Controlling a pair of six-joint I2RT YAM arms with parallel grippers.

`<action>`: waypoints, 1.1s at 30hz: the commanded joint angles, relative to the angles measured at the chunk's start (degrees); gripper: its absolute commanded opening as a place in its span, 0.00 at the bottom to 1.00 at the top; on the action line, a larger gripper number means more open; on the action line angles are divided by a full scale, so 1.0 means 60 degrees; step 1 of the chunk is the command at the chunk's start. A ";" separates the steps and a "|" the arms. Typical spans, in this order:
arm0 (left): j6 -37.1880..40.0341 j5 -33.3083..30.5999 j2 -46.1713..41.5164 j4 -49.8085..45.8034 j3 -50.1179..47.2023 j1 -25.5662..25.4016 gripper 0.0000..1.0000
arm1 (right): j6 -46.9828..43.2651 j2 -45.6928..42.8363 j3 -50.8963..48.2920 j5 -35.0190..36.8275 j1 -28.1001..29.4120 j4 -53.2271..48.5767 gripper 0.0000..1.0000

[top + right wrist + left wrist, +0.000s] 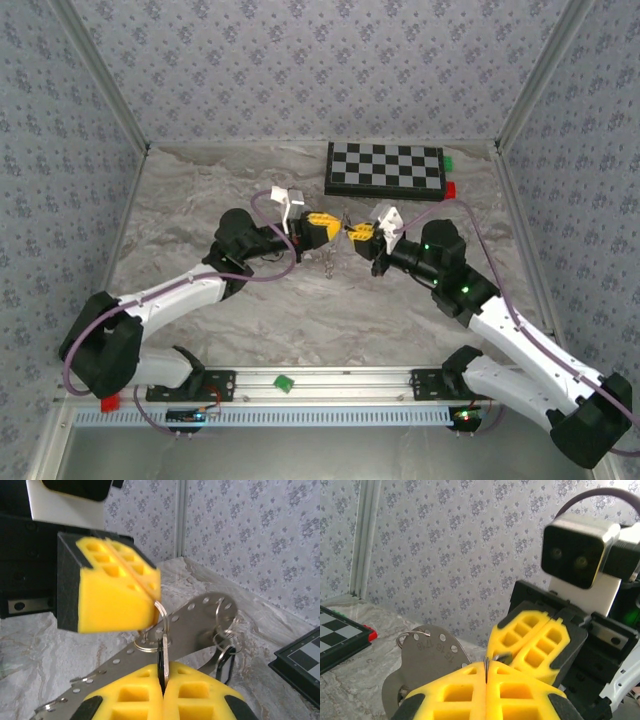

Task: Put the keys on the keyring

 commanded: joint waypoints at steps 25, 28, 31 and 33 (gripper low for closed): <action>0.0509 -0.0492 -0.0250 -0.0851 0.0439 0.0232 0.48 | -0.0876 0.0133 0.1447 0.0104 -0.0601 -0.1946 0.00; 0.0515 -0.1027 -0.0531 -0.0982 0.0300 0.0333 0.60 | -0.1003 0.0476 0.1545 0.0145 -0.0600 -0.2054 0.00; 0.0700 -0.1815 -0.0893 -0.1389 0.0205 0.0341 0.73 | -0.1064 0.0976 0.1540 0.0211 -0.0624 -0.1950 0.00; 0.0840 -0.2331 -0.1152 -0.1660 0.0124 0.0368 0.83 | -0.1070 0.1417 0.1486 0.0200 -0.0619 -0.1642 0.00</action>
